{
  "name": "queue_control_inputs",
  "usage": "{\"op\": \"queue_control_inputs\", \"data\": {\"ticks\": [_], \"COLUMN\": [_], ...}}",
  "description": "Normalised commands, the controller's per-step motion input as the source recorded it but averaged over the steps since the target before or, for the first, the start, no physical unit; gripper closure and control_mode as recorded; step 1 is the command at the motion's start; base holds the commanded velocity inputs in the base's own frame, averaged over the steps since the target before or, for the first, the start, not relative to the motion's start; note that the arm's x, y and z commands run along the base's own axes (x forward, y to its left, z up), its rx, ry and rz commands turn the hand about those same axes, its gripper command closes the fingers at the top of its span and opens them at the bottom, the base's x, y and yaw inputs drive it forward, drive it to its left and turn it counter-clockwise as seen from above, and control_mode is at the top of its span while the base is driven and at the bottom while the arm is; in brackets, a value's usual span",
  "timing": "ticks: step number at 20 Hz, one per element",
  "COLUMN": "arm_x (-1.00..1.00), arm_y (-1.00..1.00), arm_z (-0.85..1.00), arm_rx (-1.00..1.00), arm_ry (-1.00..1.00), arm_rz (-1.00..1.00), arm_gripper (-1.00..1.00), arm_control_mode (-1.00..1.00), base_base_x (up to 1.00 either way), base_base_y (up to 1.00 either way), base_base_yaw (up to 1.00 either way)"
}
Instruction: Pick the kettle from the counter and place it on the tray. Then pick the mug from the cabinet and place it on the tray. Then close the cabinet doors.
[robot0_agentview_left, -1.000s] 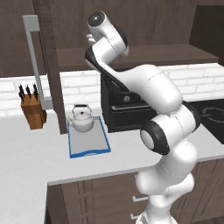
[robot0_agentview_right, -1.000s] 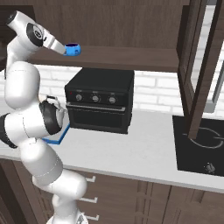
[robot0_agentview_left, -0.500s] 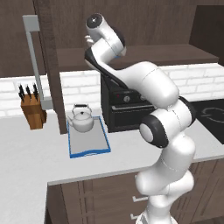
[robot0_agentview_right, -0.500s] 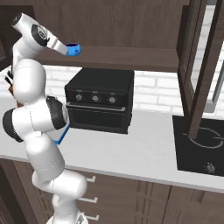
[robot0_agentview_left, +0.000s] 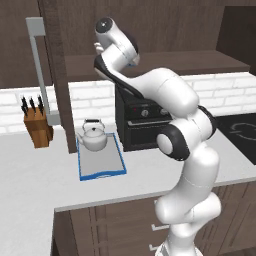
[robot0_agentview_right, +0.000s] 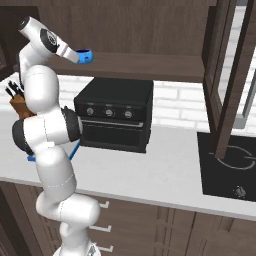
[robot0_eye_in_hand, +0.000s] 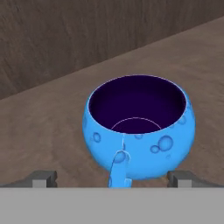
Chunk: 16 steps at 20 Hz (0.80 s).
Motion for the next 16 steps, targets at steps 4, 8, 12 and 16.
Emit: {"op": "queue_control_inputs", "data": {"ticks": [4, 8, 12, 16], "arm_x": [0.12, 0.0, 0.0, -0.01], "arm_y": [0.01, 0.0, 0.0, -0.02], "arm_z": [0.0, 0.01, 0.0, 0.0], "arm_rx": [-0.05, -0.08, -0.08, -0.03], "arm_ry": [0.0, 0.0, 0.0, 0.0], "arm_rz": [0.0, -0.02, -0.03, -0.01], "arm_gripper": [-1.0, -1.0, -1.0, 1.0], "arm_control_mode": [-1.0, -1.0, -1.0, -1.0], "base_base_x": [0.0, 0.0, 0.0, 0.0], "base_base_y": [0.0, 0.0, 0.0, 0.0], "base_base_yaw": [0.0, 0.0, 0.0, 0.0]}}
